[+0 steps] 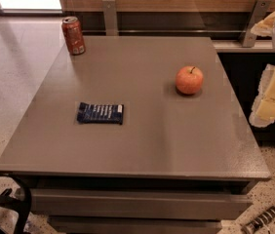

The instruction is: Move apple near coke can

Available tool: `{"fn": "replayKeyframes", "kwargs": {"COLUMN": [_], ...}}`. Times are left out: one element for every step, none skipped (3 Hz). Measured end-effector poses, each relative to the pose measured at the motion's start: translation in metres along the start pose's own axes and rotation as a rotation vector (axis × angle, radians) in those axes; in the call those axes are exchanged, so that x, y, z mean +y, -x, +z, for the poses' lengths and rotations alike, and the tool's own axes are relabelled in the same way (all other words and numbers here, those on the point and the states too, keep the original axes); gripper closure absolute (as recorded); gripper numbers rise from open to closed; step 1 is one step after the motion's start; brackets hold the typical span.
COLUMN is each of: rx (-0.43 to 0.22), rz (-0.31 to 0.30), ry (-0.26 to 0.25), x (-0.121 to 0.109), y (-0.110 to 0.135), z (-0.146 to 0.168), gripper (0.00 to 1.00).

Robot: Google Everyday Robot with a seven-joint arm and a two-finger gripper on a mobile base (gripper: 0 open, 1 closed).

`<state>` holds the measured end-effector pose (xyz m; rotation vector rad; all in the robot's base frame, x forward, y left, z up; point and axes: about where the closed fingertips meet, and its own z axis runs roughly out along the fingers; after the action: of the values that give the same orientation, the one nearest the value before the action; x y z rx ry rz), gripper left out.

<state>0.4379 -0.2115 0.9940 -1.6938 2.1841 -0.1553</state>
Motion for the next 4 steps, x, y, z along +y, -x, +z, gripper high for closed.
{"fn": "replayKeyframes", "kwargs": {"rx": [0.000,-0.033,-0.157,-0.349], "rz": [0.000,0.039,0.189,0.320], "ry": [0.000,-0.031,-0.106,-0.205], "x": [0.000,-0.013,-0.040,-0.073], "y": [0.000,-0.004,-0.019,-0.023], "z": [0.000,0.000,0.011,0.027], "gripper": [0.00,0.00,0.00,0.00]}}
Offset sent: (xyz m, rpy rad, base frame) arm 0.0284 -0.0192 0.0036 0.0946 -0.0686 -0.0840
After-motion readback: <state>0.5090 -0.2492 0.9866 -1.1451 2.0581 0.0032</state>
